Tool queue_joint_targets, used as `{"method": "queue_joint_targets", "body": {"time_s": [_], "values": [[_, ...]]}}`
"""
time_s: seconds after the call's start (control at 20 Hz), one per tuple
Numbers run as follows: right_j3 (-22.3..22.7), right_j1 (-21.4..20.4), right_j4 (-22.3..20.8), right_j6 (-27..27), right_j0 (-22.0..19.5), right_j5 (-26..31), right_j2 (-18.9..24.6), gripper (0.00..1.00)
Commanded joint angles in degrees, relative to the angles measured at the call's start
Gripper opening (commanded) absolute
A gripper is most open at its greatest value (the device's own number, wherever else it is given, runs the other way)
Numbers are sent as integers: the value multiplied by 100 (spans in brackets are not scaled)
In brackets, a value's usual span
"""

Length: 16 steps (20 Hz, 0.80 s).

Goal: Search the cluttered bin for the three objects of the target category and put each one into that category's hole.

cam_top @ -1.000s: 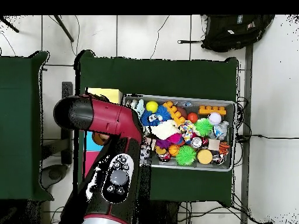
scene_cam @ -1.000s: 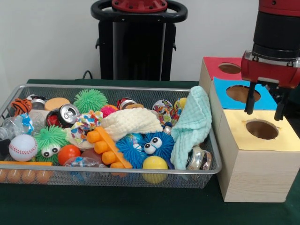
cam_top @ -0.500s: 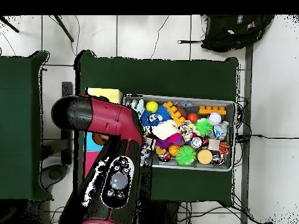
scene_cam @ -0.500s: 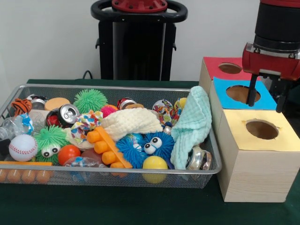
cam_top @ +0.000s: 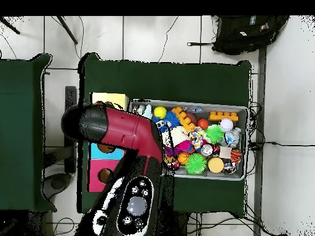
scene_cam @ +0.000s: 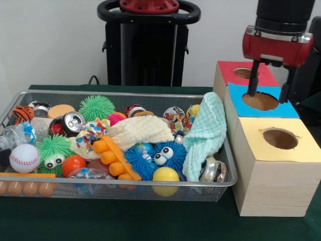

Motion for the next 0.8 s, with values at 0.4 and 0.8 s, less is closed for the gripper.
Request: {"method": "queue_joint_targets", "body": {"time_s": [0.4, 0.8], "values": [[1032, -347, -494, -5, -799, 362, 404, 100], [1273, -341, -727, -275, -1162, -90, 682, 100]]}}
